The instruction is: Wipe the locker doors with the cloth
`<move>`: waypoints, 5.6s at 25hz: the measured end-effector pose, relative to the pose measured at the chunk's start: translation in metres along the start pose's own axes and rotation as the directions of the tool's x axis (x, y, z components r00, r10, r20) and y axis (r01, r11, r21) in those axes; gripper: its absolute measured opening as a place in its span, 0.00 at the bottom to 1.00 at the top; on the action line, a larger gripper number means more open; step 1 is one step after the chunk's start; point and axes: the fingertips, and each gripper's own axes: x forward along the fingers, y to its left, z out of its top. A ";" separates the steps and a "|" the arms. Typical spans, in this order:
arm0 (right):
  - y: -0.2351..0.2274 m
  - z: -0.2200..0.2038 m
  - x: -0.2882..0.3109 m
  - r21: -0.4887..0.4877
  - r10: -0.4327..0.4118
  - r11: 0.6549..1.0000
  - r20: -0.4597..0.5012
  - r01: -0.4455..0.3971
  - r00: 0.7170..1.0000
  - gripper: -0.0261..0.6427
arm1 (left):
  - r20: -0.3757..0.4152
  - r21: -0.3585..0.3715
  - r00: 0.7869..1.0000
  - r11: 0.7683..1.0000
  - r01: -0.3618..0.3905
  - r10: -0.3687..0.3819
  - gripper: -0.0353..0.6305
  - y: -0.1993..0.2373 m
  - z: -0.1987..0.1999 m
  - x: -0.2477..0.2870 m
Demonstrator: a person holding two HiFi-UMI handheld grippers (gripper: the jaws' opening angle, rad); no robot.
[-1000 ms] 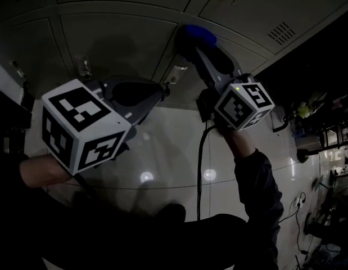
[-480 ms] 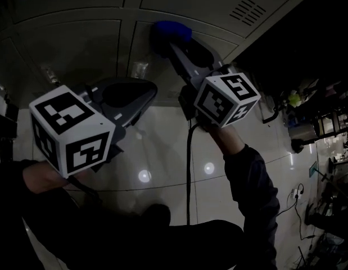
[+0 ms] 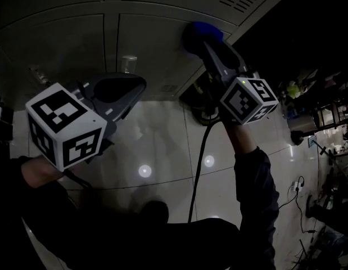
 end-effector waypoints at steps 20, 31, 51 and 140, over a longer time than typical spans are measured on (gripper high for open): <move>-0.012 -0.013 -0.034 0.065 -0.114 0.992 0.039 0.112 0.993 0.25 | -0.037 0.084 0.998 0.995 -0.044 0.047 0.05 0.025 -0.018 -0.010; 0.129 -0.038 0.065 0.059 0.118 0.991 0.043 -0.120 0.992 0.25 | -0.049 0.046 0.999 0.999 -0.006 0.008 0.05 0.019 -0.028 -0.064; 0.064 -0.049 0.039 -0.001 0.006 1.000 0.000 -0.006 1.000 0.27 | -0.034 0.088 0.999 0.996 0.032 -0.029 0.05 0.006 -0.022 -0.042; -0.077 -0.096 -0.048 0.013 -0.355 0.934 -0.073 0.357 0.932 0.27 | -0.083 0.023 0.994 0.997 0.076 -0.074 0.05 -0.007 -0.037 -0.025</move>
